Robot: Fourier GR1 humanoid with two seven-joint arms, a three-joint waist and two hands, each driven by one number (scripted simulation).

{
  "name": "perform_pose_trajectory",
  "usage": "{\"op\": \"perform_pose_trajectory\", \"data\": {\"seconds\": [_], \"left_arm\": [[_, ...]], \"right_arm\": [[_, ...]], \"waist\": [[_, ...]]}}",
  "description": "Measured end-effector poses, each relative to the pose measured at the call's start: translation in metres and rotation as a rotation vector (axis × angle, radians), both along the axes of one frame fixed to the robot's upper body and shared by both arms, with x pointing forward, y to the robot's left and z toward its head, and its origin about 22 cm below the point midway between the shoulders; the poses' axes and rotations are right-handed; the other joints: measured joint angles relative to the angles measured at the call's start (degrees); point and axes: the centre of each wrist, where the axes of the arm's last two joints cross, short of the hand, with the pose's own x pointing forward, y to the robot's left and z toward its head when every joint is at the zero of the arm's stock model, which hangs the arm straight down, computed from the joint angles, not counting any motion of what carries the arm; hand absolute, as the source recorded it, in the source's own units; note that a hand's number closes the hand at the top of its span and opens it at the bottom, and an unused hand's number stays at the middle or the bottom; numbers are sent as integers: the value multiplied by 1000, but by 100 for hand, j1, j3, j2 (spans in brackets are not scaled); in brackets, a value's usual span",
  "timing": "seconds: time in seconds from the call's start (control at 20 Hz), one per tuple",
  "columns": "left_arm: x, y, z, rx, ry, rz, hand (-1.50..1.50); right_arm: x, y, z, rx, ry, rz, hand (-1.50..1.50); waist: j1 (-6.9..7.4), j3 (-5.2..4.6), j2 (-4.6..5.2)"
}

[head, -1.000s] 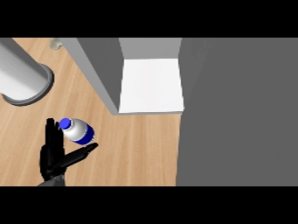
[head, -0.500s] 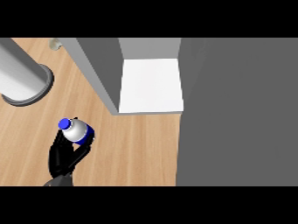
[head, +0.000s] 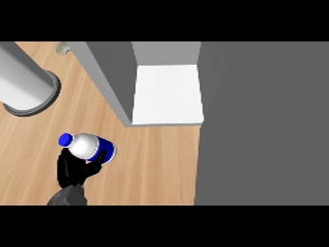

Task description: Pick up the bottled water, place it into the cabinet and close the cabinet

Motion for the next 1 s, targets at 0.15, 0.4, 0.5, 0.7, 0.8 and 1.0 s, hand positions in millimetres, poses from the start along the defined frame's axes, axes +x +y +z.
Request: {"op": "perform_pose_trajectory", "data": {"seconds": [0.15, 0.4, 0.5, 0.7, 0.8, 1.0], "left_arm": [[8, -1, 4, 26, -42, -5, 150], [14, 32, 16, 48, -74, -135, 150], [17, 44, 22, 66, -87, -189, 150], [15, 54, 28, 97, -91, -271, 150], [16, 46, 32, 93, -91, -307, 150], [31, 24, 50, 112, -115, -364, 150]], "right_arm": [[-1, -1, 0, 4, -8, 3, -150], [-4, -3, -1, 10, -13, 7, -150], [-6, -6, 2, -4, -8, 9, -150], [-8, -8, 3, -4, -2, 0, -150], [-9, -8, 3, -4, 0, -5, -150], [-7, -10, 5, -3, -7, -14, -150]], "waist": [[7, 2, -2], [14, 2, -4], [12, 2, -9], [47, 6, -13], [67, 8, -20], [94, 12, -26]]}}
